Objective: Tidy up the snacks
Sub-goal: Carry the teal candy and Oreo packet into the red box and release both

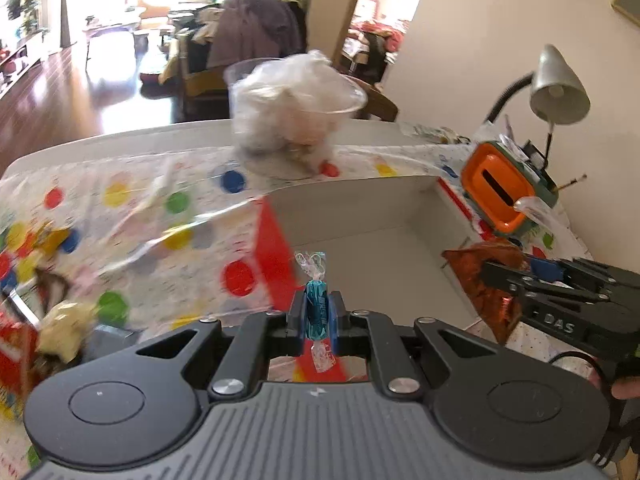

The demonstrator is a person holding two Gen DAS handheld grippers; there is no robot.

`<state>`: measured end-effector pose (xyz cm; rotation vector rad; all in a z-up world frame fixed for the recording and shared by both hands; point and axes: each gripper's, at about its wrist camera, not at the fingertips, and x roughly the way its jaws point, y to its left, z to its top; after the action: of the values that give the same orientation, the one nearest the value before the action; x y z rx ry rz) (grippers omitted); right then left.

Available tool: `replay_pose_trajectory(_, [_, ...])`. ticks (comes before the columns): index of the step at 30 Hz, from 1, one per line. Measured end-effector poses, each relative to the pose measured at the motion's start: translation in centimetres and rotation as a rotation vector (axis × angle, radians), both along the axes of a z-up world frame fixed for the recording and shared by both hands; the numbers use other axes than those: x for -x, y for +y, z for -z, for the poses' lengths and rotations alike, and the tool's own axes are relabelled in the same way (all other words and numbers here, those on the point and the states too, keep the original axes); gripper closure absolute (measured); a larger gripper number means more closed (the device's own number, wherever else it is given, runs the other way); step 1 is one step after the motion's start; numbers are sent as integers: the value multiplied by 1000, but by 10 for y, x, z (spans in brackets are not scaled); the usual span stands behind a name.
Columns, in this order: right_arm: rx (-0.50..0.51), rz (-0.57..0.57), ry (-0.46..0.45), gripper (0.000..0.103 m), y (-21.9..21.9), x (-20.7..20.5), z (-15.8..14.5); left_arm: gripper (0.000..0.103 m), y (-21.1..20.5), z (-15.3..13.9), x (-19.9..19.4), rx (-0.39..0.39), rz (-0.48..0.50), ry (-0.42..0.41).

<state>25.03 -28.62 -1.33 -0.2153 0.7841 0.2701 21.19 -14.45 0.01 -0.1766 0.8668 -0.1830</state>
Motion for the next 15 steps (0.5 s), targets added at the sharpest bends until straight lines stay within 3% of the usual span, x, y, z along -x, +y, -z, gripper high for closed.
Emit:
replay_pose_trajectory(6, [27,-10,33,64,-26,-30,13,92,-38,12,-40,-34,36,38])
replay_pose_trajectory(15, [46,-12,138,64,-34,-66,49,92,-65,50,-94,-75,49,169])
